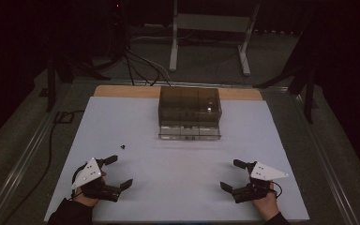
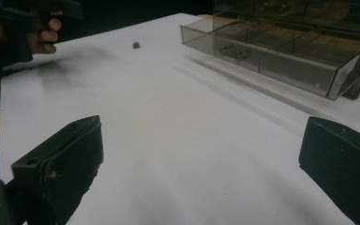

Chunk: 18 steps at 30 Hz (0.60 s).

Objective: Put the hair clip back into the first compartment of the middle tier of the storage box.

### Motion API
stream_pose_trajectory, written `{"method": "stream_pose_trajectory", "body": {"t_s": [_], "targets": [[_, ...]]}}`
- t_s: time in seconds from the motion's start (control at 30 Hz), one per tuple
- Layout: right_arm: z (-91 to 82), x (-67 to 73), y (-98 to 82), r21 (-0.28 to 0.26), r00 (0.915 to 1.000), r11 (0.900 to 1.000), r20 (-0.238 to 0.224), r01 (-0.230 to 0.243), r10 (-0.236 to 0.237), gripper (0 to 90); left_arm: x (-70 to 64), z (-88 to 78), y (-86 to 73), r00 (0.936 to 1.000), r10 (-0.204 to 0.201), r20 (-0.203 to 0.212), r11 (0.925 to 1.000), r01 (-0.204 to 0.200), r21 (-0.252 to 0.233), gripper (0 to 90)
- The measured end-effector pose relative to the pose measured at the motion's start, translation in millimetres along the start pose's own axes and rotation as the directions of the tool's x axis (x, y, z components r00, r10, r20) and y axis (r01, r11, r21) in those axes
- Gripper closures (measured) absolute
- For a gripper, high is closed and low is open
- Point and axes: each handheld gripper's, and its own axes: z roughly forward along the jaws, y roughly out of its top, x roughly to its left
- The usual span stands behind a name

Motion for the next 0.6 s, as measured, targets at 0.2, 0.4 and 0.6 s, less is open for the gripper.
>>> {"method": "stream_pose_trajectory", "body": {"t_s": [0.2,0.4,0.6], "targets": [[-0.2,1.4,0.5,0.004,0.9999,1.000,0.009,0.014,-0.014,0.2,-1.1,0.2,0.0,1.0000,-0.001,0.004,1.0000,0.001,0.002,0.5],[2.7,1.9,0.1,0.023,0.9998,1.000,-0.005,0.018,-0.018,0.2,-1.5,3.1,-0.3,0.9998,-0.002,0.018,0.9998,0.001,0.021,0.5],[6.3,2.2,0.5,0.040,0.9998,0.999,-0.021,0.006,-0.005,0.2,-3.9,2.2,-1.2,0.9997,0.005,0.024,0.9989,-0.006,0.046,0.5]]}}
